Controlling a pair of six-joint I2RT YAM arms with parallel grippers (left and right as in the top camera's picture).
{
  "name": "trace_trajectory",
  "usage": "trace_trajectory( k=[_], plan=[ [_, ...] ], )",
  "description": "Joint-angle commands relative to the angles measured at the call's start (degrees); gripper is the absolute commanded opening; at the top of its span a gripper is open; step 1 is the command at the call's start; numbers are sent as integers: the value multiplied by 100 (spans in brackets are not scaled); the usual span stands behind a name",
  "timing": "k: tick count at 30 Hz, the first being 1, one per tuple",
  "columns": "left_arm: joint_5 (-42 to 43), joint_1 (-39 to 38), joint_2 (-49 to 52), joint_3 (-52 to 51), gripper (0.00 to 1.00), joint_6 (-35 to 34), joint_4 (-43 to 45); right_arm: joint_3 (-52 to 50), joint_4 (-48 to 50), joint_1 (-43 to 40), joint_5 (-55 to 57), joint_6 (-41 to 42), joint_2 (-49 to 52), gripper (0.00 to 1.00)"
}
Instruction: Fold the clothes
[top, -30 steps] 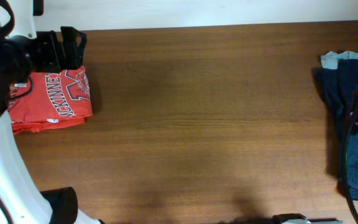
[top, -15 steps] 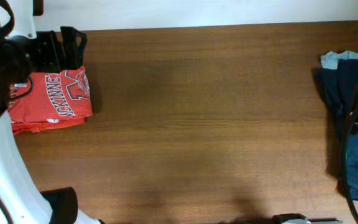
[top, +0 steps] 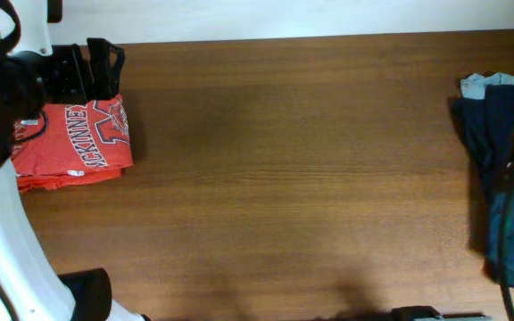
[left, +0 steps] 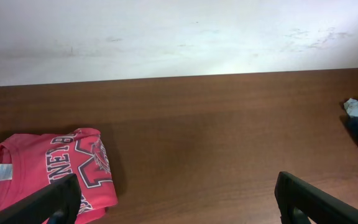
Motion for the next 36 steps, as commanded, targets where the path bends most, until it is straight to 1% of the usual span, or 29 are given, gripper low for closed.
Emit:
trace_trajectory(
  k=[1,4,9,13,18,19,22,25,29,33,36],
  plan=[
    [63,4,-4,24,99,-59,-4,-1419,964,-15,46,-35,-807,99],
    [63,4,-4,24,99,-59,-4,-3167,2472,-15,-164,-37,-1639,99],
    [63,4,-4,24,99,-59,-4,-5663,4494,-17,-647,-42,-2761,99],
    [63,4,-4,24,99,-59,-4,-7265,5746,-83,-881,-83,-3418,99],
    [63,4,-4,24,99,-59,-4,-9202,7281,-540,-1414,-111,-4251,99],
    [63,4,-4,24,99,-59,-4,-9901,7831,-656,-1541,-129,-4588,99],
    [63,4,-4,24,99,-59,-4,-10915,8566,-726,-1534,-127,-5152,99],
    [63,4,-4,24,99,-59,-4,-11665,8922,-765,-1526,-127,-5694,99],
    [63,4,-4,24,99,-59,-4,-12338,9047,-767,-1399,-125,-6240,99],
    [63,4,-4,24,99,-59,-4,-12681,8988,-765,-1362,-125,-6398,99],
    [63,4,-2,24,99,-59,-4,-12723,8623,-765,-1379,-122,-6398,99]
  ],
)
